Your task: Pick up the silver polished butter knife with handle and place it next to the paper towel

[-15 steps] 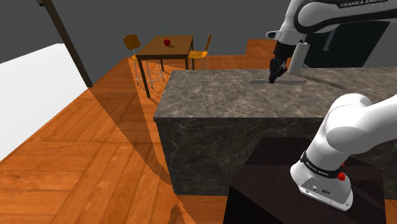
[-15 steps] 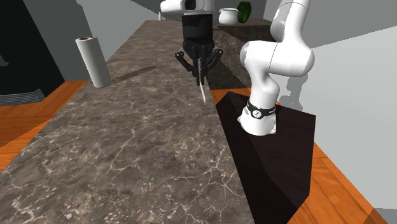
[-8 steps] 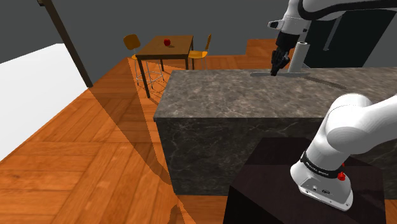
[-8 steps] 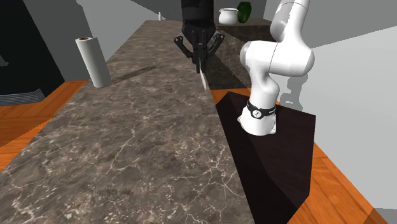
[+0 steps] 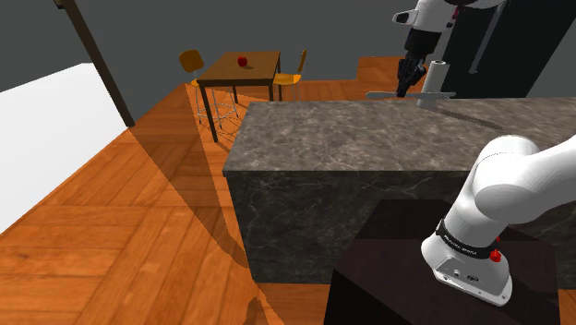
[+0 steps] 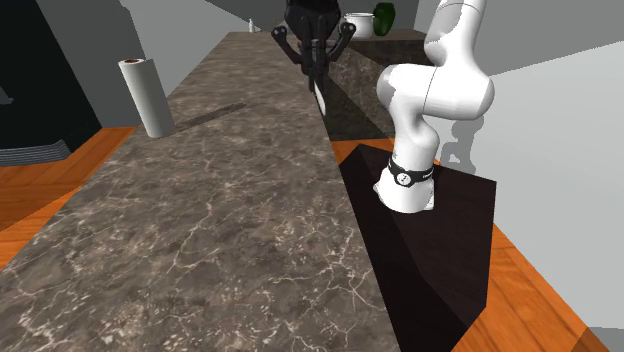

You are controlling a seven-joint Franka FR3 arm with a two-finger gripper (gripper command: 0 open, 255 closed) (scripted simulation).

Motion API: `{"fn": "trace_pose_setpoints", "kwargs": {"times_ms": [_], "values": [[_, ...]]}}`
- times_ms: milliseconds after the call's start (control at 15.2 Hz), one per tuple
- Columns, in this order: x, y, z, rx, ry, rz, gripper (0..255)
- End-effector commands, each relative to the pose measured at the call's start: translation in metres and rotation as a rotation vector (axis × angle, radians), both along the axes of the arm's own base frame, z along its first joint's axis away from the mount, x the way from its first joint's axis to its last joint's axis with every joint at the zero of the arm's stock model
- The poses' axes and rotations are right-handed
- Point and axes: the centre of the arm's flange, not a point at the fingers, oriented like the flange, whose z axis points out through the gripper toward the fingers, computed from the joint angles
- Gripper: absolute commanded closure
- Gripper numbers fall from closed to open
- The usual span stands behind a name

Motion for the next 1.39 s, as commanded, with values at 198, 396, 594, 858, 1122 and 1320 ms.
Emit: {"fn": "trace_pose_setpoints", "kwargs": {"times_ms": [198,396,594,858,1122,1320], "values": [[0.0,0.0,0.026,0.0,0.0,0.0,255],[0.0,0.0,0.042,0.0,0.0,0.0,255],[0.0,0.0,0.058,0.0,0.0,0.0,255],[-0.004,-0.026,0.067,0.0,0.0,0.0,255],[-0.011,-0.079,0.067,0.0,0.0,0.0,255],[-0.017,-0.118,0.067,0.0,0.0,0.0,255]]}}
